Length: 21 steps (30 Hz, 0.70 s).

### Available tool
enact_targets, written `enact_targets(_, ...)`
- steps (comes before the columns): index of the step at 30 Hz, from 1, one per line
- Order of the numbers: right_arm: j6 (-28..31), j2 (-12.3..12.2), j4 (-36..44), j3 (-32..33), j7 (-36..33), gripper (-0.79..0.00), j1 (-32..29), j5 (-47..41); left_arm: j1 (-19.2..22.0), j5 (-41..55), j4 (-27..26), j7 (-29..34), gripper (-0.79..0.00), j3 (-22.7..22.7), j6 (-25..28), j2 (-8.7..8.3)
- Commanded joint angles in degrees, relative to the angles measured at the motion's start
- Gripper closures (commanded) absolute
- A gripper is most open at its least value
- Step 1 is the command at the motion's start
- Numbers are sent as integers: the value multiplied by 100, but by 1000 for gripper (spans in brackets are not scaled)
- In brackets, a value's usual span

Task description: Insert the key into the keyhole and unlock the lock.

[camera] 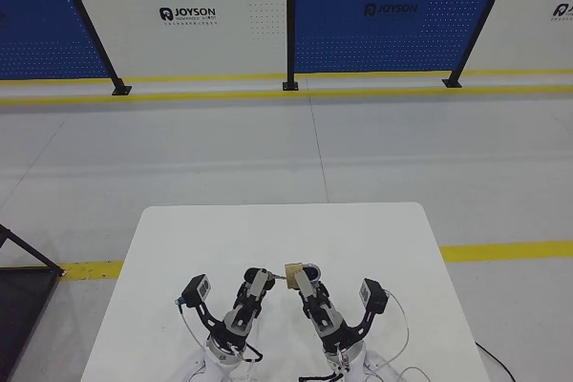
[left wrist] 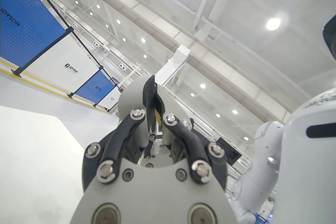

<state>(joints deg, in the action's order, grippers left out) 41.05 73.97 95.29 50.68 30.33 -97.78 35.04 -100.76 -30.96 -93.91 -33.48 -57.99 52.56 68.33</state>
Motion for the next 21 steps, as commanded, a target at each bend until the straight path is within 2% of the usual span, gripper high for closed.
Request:
enact_targets(1,0,0,0,0,0,0,0,0,-1,5,7,4,0,-11,7,14)
enact_targets(21,-47,2,12,2,-34,0,6,-13,-9,9,68,14,0,-1,58,156)
